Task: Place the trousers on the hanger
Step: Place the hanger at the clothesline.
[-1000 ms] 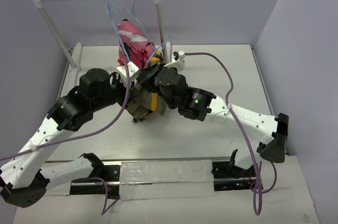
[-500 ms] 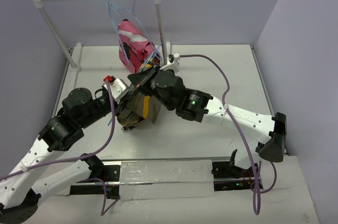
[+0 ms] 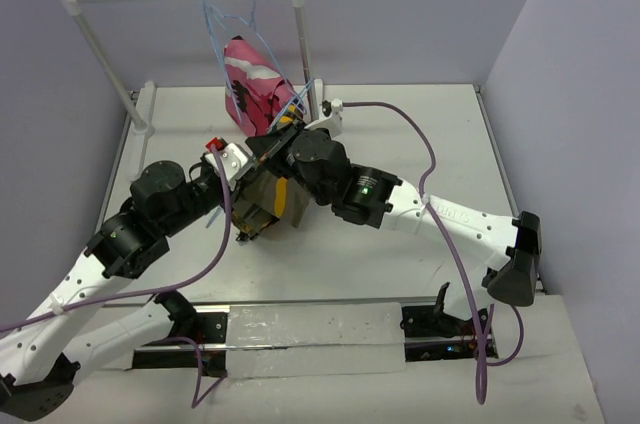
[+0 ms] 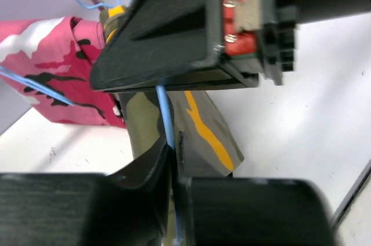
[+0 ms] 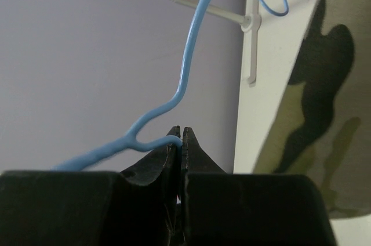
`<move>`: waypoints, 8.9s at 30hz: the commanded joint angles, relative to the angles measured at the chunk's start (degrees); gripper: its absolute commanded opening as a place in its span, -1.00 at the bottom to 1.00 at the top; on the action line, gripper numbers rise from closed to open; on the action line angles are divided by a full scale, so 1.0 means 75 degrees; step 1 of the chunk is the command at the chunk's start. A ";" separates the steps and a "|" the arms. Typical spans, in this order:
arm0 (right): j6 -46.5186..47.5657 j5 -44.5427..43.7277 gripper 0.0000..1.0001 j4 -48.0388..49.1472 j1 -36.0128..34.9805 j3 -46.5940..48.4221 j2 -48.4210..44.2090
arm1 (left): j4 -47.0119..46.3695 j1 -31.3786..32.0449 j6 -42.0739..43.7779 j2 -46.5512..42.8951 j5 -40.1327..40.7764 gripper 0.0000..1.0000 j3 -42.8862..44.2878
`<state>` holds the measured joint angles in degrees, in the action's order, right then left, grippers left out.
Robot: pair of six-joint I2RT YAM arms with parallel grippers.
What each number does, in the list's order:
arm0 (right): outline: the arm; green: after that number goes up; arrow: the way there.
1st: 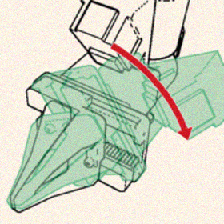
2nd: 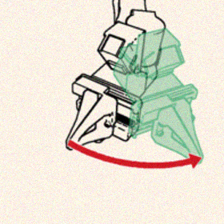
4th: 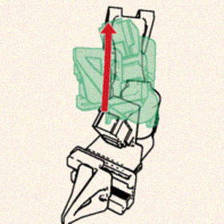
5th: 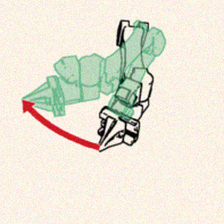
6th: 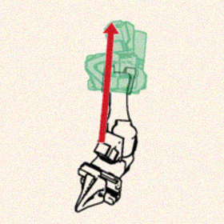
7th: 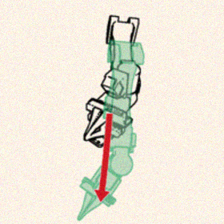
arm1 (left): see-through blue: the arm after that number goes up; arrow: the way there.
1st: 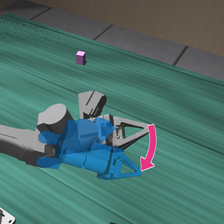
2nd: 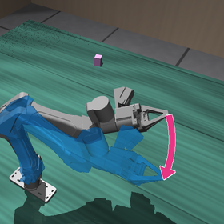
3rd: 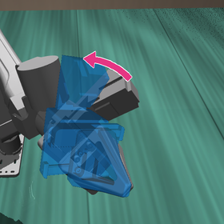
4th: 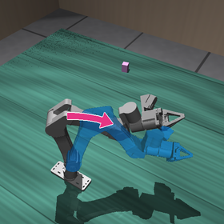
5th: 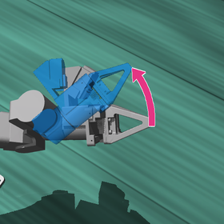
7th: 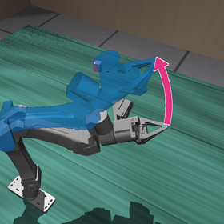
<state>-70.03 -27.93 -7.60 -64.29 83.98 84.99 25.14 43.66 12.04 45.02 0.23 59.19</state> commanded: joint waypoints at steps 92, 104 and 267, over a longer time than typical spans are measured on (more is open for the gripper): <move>0.0724 0.0703 0.08 0.0745 0.0545 -0.1440 -0.1447 | 0.3318 -0.1899 0.0966 -0.2868 0.1029 -1.00 0.1603; 0.0678 0.0596 0.08 0.0698 0.0556 -0.1518 -0.1512 | 0.3937 -0.2085 0.1219 -0.3366 0.1930 -1.00 0.1857; 0.3273 -0.1521 0.42 -0.2998 0.3227 -0.4323 -0.5637 | 0.1297 -0.7122 0.0805 0.1882 -0.2982 0.43 0.1980</move>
<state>-53.32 -42.04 -25.13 -45.40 53.73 42.20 22.32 -9.80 10.46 67.01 -13.77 83.00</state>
